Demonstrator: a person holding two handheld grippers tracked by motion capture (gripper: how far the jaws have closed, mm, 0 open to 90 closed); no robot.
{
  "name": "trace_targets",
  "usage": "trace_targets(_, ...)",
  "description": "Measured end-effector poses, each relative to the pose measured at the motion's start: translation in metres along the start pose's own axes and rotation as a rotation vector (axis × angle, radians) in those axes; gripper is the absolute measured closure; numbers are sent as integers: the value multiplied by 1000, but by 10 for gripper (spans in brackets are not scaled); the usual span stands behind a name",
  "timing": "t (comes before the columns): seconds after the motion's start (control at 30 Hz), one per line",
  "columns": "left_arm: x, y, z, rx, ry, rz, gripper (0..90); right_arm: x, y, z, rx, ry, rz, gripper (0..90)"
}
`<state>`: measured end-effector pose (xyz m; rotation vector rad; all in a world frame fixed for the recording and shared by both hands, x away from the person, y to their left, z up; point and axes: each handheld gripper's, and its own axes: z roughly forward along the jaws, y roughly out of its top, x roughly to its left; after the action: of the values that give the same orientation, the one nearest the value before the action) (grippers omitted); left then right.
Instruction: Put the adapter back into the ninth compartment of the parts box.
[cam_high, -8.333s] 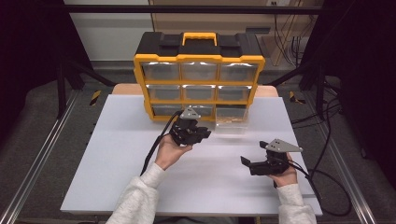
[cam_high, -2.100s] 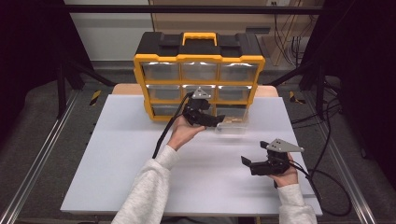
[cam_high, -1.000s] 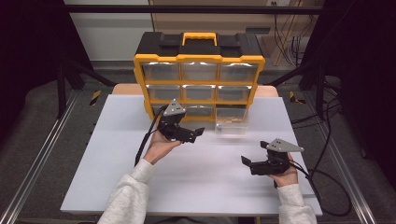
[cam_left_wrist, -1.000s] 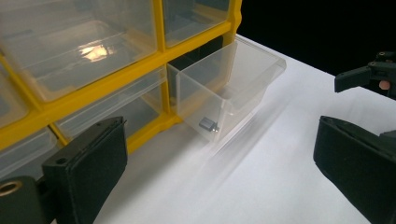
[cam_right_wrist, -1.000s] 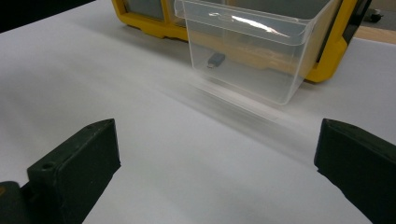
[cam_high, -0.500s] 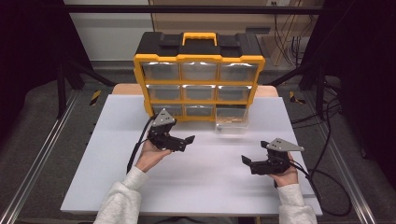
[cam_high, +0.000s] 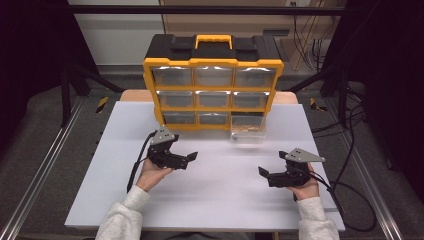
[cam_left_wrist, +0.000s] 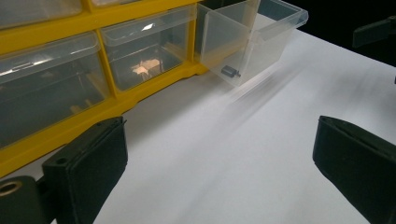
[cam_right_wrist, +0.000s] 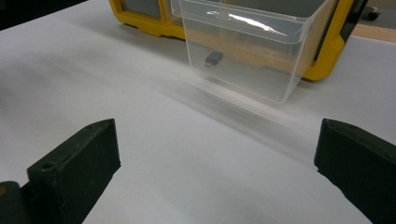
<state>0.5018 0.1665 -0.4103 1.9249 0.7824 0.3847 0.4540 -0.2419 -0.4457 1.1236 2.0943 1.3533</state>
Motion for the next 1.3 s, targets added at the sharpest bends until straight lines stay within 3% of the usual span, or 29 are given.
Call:
trace_targets(0.5, 13, -30, -20, 7, 28, -27, 25, 3, 0, 2, 11, 10, -25, 6)
trace_targets(1.3, 28, -65, -46, -16, 51, -61, 26, 7, 9, 6, 8, 12, -7, 6)
